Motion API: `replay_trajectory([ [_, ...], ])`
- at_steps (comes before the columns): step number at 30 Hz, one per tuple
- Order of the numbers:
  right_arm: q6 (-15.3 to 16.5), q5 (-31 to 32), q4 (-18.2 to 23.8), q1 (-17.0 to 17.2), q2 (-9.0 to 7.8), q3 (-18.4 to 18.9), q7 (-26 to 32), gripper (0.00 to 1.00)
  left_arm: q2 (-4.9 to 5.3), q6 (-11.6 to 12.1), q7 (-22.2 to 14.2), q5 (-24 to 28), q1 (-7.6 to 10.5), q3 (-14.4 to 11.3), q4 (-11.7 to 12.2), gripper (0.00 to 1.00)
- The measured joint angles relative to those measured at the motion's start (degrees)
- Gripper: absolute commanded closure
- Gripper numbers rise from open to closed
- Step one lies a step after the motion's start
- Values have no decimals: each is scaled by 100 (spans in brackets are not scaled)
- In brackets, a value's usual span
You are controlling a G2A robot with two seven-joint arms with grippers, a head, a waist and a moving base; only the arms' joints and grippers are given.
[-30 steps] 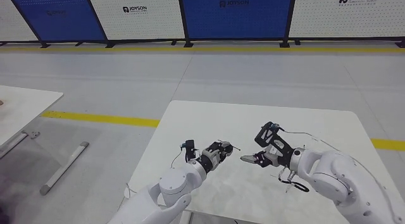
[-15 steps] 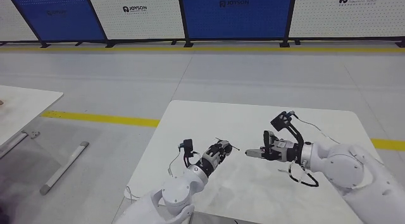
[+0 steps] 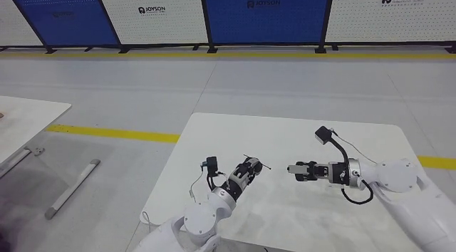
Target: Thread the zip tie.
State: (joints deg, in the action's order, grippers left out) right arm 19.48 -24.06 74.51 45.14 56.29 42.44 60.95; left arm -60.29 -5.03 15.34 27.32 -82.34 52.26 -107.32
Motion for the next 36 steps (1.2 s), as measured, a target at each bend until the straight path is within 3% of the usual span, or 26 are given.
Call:
replay_trajectory([
  [7,0,-11,3,38,6,-2,-32,0,-2,2,-12,-2,-1,-2,4,100],
  [10,0,-438,-170,109,72,-13,201,0,-24,-11,-59,-33,-23,-10,-18,100],
  [14,0,-1063,-574,63,264,-1,744,0,-49,-112,-131,25,-62,40,-88,100],
  [20,0,-1457,-1121,16,549,3,1147,0,-106,-273,-191,236,-34,42,-82,100],
  [31,-33,-1397,-1042,53,549,-10,1075,0,-121,-259,-233,211,-27,23,-63,100],
  [36,-165,-1348,-1065,-3,692,-199,1087,0,-204,-367,-220,86,80,-163,-82,100],
])
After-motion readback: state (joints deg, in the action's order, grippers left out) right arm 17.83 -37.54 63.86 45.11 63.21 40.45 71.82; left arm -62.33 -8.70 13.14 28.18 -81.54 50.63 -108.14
